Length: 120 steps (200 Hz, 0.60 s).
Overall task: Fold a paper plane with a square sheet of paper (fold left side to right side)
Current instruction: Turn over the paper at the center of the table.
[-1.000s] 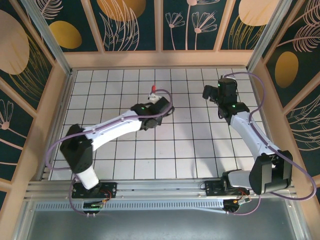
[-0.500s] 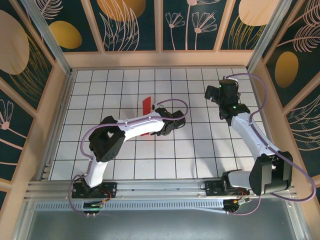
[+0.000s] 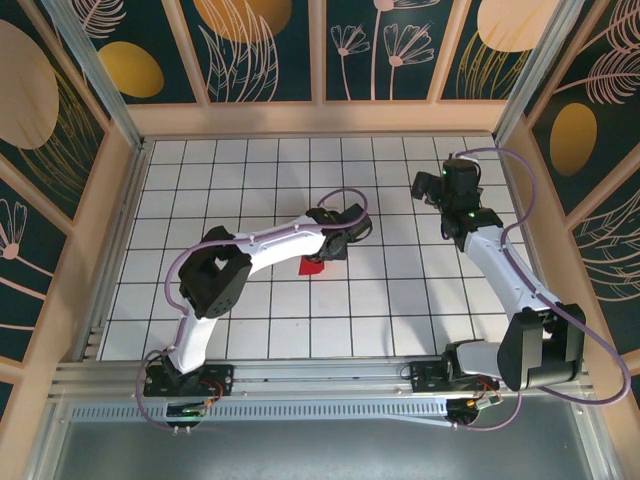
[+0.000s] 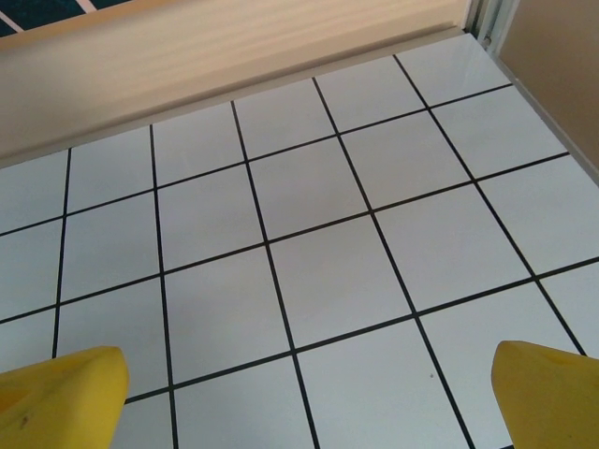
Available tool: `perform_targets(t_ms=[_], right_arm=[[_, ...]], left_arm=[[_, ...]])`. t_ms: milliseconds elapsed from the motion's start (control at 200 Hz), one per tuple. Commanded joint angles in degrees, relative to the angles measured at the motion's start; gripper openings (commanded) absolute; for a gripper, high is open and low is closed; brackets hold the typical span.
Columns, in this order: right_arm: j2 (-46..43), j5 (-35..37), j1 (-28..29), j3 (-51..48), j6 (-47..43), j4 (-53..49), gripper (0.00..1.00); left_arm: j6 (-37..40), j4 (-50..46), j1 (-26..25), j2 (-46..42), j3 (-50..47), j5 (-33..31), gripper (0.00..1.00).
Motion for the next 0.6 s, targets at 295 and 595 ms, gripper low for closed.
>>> perform_targets(t_ms=[295,595], right_arm=[[-0.07,-3.94,-0.75,-0.86,0.25,0.18,0.99],[1.82,-9.85,-0.84,0.82,0.25,-1.43,0.99]], left_arm=[[3.18,12.18,3.77,1.37,2.78,15.23,0.38],[4.40,22.44,6.03,-4.01,-0.47,21.86,0.56]])
